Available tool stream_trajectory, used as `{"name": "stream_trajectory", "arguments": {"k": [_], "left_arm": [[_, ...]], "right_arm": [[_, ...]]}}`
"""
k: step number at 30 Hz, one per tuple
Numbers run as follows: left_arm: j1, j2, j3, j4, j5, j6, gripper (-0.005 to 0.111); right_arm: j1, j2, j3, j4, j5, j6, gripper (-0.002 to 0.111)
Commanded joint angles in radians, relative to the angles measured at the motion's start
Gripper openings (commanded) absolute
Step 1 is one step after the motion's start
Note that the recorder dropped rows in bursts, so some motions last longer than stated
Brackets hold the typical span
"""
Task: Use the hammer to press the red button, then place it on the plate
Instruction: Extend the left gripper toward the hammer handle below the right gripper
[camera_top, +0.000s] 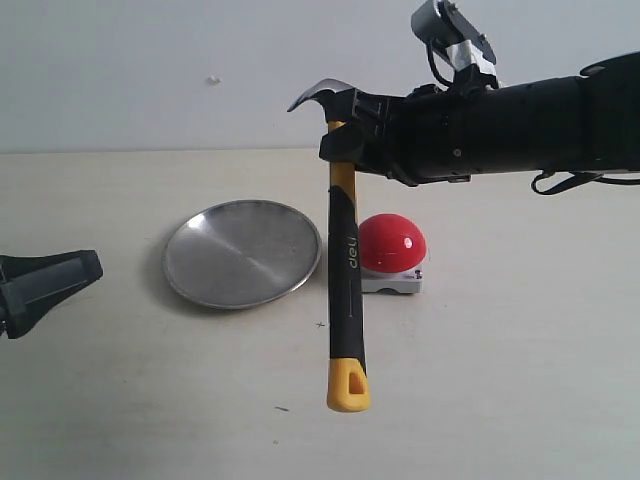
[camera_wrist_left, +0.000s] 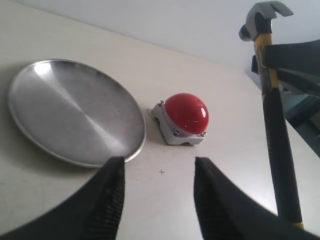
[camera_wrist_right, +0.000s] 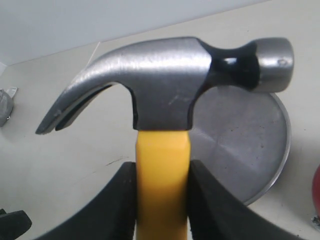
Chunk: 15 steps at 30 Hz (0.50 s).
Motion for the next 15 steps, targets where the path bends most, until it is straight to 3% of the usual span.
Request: {"name": "stream_trajectory", "arguments": {"k": [1,5,15], "left_arm": [[-0.007,0.013,-0.007,0.010,-0.018,-0.009,0.045],[-0.021,0.029,-0.029,0.046,-0.065,-0.077,0.045],[-0.202,0.122,-0.142,0.068,-0.044,-0.123,0.045]], "right_arm": [[0.000,-0.006,-0.017,0.031,0.021,-0.004,0.000],[0.000,-0.006,-0.017,0.031,0.020,-0.004,0.000],[0.000,-0.004,-0.017,0.031,0.036,-0.004,0.000]]}}
